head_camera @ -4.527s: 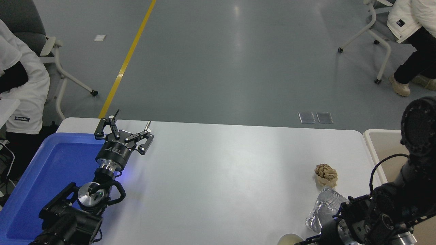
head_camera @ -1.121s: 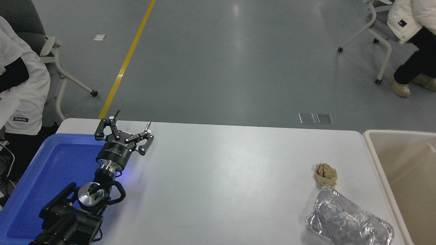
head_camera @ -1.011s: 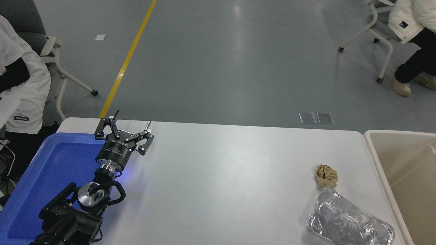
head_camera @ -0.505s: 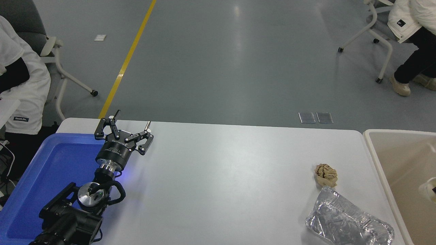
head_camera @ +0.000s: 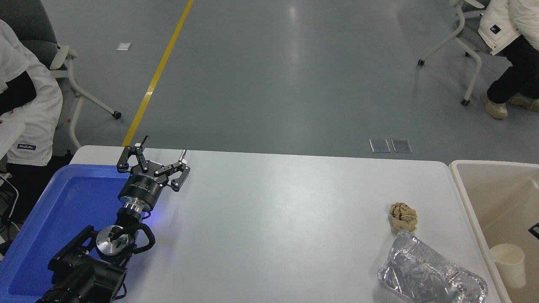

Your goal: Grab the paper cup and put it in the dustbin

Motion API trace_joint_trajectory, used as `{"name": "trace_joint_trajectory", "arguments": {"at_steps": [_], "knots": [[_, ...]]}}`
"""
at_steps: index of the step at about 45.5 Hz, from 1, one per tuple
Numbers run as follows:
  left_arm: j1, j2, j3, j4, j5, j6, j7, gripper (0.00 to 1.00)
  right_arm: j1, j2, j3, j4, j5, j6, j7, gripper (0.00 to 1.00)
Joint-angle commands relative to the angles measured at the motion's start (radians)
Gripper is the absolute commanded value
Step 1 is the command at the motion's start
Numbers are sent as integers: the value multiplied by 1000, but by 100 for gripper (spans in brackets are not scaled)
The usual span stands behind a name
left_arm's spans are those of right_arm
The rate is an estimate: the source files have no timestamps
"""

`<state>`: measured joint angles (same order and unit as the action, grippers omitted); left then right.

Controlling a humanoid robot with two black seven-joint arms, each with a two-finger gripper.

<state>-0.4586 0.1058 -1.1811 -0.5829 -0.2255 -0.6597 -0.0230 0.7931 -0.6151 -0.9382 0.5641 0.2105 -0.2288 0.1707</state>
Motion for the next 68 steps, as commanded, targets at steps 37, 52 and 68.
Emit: {"name": "trace_joint_trajectory", "arguments": {"at_steps": [37,52,68], "knots": [[0,0,0,0,0,0,2,99,733,-223,-54,51,-459,270,0,100],[0,0,0,0,0,0,0,99,991,-23,-172,77,-508,287,0,100],[0,0,0,0,0,2,0,99,1261,161,-356,406,-510,446,1,100]]}}
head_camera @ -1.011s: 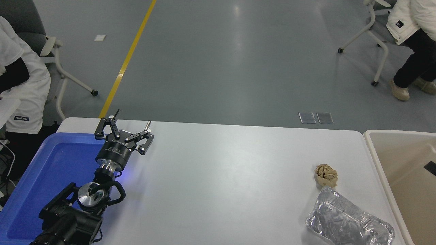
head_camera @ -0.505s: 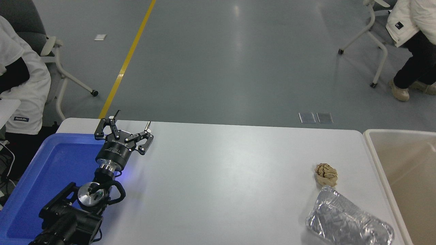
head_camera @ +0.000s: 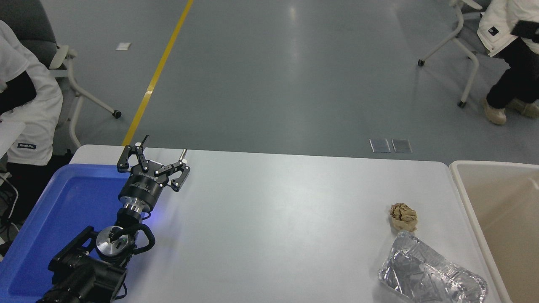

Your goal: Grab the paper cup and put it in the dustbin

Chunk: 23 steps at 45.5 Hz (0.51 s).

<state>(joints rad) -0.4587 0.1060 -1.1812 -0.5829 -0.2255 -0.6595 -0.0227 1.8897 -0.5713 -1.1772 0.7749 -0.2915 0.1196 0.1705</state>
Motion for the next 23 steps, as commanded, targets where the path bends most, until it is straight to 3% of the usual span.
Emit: {"name": "trace_joint_trajectory", "arguments": {"at_steps": [1,12,23], "knots": [[0,0,0,0,0,0,0,99,172,123,-119,214,-6,101,1,100],[0,0,0,0,0,0,0,99,241,148,-121,388,-35,121,3,100],[0,0,0,0,0,0,0,99,335,148,-142,655,-32,333,-2,100]]}}
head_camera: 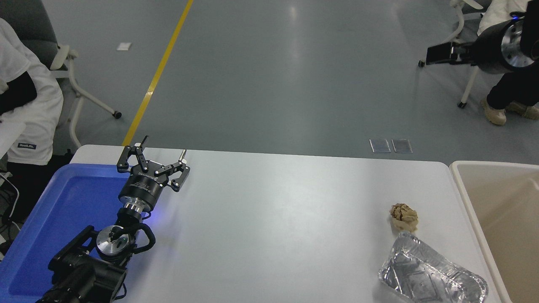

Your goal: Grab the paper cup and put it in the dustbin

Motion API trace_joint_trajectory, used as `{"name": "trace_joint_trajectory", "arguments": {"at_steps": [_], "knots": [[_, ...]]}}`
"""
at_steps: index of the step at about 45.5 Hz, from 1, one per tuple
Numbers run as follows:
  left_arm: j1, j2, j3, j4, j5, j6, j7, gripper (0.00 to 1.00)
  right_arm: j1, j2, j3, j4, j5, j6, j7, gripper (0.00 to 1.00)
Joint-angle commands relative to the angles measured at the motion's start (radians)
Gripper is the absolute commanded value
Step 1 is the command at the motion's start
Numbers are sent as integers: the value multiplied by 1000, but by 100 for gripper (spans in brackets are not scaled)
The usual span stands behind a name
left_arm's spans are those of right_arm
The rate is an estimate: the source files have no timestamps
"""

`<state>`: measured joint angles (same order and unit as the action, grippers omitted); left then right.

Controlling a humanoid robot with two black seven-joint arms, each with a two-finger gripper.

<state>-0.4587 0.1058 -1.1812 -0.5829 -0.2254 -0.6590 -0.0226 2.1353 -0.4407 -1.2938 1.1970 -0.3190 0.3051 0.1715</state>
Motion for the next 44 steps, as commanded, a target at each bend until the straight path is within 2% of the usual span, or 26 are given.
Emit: {"name": "trace_joint_trajectory", "arguments": {"at_steps": [1,21,44], "knots": [[0,0,0,0,0,1,0,99,89,17,-27,246,-5,150,-3,100],[0,0,0,0,0,1,0,99,78,19,-127,409,12,230,-4,100],[0,0,0,0,0,-1,0,99,69,22,-127,406,52,226,-4,100]]}}
